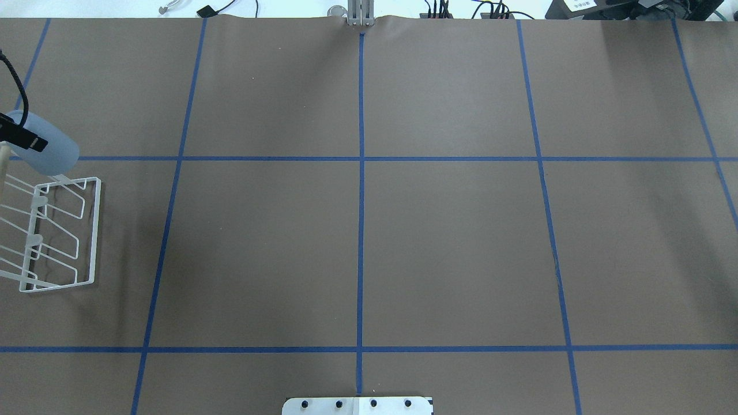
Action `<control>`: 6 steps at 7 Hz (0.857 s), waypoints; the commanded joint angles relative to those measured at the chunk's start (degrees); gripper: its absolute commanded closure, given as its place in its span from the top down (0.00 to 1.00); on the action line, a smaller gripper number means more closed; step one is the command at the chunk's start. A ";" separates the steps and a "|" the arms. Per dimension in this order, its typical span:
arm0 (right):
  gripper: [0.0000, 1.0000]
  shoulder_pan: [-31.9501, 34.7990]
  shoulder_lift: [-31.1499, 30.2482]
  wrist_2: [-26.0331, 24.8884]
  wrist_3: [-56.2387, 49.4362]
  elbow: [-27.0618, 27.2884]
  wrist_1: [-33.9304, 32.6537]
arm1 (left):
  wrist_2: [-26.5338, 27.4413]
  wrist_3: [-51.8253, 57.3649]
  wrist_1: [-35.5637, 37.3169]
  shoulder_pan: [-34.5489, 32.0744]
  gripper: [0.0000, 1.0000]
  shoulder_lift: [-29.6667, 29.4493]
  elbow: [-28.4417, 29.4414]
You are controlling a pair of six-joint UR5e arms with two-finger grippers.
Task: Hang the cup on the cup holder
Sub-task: 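Lower the cup onto a prong of the wire rack with the left gripper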
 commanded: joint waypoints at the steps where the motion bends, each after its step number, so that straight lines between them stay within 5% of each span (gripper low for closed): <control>1: 1.00 0.00 0.04 0.01 0.01 -0.05 0.00 | -0.16 -0.26 -3.06 0.09 0.00 -0.09 3.02; 5: 1.00 0.00 0.04 -0.07 0.01 -0.14 0.00 | -0.16 -0.88 -4.81 0.27 0.05 -0.18 4.77; 6: 1.00 0.00 0.04 -0.07 0.01 -0.14 0.00 | -0.16 -0.96 -8.22 0.53 0.23 -0.27 7.05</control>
